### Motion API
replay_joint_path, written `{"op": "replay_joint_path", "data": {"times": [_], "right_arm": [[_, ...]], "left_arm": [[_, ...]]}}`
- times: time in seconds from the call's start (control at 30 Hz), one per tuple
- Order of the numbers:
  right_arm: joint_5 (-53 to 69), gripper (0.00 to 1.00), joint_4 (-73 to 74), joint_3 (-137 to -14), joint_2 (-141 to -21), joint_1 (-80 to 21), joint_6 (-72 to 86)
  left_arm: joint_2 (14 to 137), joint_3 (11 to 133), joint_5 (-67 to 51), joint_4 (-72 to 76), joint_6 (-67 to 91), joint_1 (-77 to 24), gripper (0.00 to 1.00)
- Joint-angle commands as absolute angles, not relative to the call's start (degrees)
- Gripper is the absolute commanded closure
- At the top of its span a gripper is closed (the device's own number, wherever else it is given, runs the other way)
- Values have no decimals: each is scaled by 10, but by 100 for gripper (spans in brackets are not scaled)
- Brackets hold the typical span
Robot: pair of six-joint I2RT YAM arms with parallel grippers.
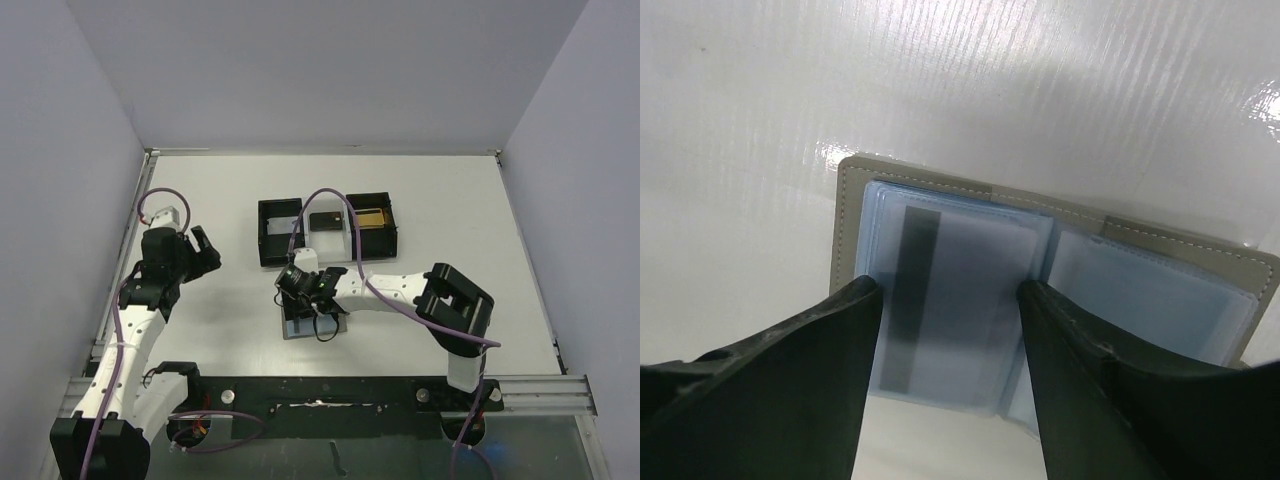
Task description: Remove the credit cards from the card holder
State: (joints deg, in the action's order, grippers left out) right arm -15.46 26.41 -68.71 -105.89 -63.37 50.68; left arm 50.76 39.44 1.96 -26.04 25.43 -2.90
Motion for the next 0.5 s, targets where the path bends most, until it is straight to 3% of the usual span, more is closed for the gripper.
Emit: {"op": "replay_joint_path", "data": {"times": [0.0, 0.17, 0.33, 0.47], "right_arm": [[-159, 47, 270, -690, -1056, -632, 518], [-148, 60, 252, -671, -1052, -623, 522], [-116, 80, 222, -642, -1043, -604, 525], [-96, 93, 203, -617, -1036, -591, 531]], "left_arm": [[512, 394, -2, -220, 244, -25, 24], [520, 395, -17, -218, 242, -26, 24], [530, 390, -67, -203, 238, -30, 24], [546, 379, -188, -172, 266, -34, 30]]}}
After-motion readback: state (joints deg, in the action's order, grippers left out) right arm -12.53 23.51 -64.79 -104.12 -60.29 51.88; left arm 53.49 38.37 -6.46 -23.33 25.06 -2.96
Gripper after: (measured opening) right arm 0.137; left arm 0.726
